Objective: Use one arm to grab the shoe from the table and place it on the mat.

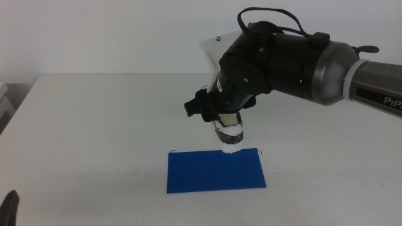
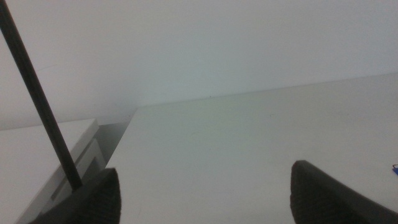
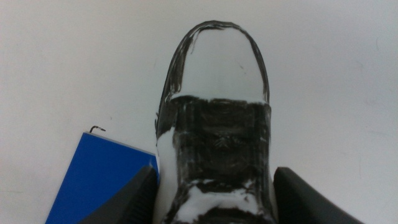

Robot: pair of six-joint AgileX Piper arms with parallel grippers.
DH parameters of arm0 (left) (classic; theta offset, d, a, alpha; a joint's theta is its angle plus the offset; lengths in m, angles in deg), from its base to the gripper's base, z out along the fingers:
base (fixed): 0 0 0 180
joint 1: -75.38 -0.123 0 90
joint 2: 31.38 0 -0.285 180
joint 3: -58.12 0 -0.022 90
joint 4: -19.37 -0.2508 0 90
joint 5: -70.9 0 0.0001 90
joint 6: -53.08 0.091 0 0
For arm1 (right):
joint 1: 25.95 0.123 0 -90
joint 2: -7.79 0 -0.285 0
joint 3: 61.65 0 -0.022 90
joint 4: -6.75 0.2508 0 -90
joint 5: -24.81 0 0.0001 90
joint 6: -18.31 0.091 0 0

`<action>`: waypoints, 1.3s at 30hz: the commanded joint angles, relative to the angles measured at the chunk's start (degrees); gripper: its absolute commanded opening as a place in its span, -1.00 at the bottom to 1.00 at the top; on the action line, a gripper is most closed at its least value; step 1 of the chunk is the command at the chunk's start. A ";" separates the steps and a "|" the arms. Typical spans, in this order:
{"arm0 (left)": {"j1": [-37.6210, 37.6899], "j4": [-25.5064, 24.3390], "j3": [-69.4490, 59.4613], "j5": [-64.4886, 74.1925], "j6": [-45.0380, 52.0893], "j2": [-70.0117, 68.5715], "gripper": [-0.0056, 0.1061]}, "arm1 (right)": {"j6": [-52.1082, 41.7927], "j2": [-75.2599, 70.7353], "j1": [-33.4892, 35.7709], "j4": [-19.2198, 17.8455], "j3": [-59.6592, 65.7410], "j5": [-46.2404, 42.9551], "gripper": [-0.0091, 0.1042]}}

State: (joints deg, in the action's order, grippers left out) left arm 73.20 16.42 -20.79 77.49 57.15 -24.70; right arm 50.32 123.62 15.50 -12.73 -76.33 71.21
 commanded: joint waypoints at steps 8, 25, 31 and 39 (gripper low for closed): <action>0.22 0.49 -0.29 -4.66 -0.38 -0.38 0.78 | -18.06 -3.27 -0.05 -1.25 -2.30 -1.36 -0.91; 0.22 0.49 -0.29 -4.66 -0.38 -0.38 0.78 | -79.09 -3.27 -0.16 23.96 -2.25 0.36 -0.91; 0.22 0.49 -0.29 -4.66 -0.38 -0.38 0.78 | -79.84 -3.27 -0.61 23.91 -2.25 0.61 -0.91; 0.22 0.49 -0.29 -4.66 -0.38 -0.38 0.78 | -81.13 -2.11 -4.57 27.57 3.48 -4.70 -0.91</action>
State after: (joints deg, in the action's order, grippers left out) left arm 73.20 16.42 -20.79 77.49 57.15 -24.70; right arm -29.44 124.64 11.55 13.78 -72.40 70.09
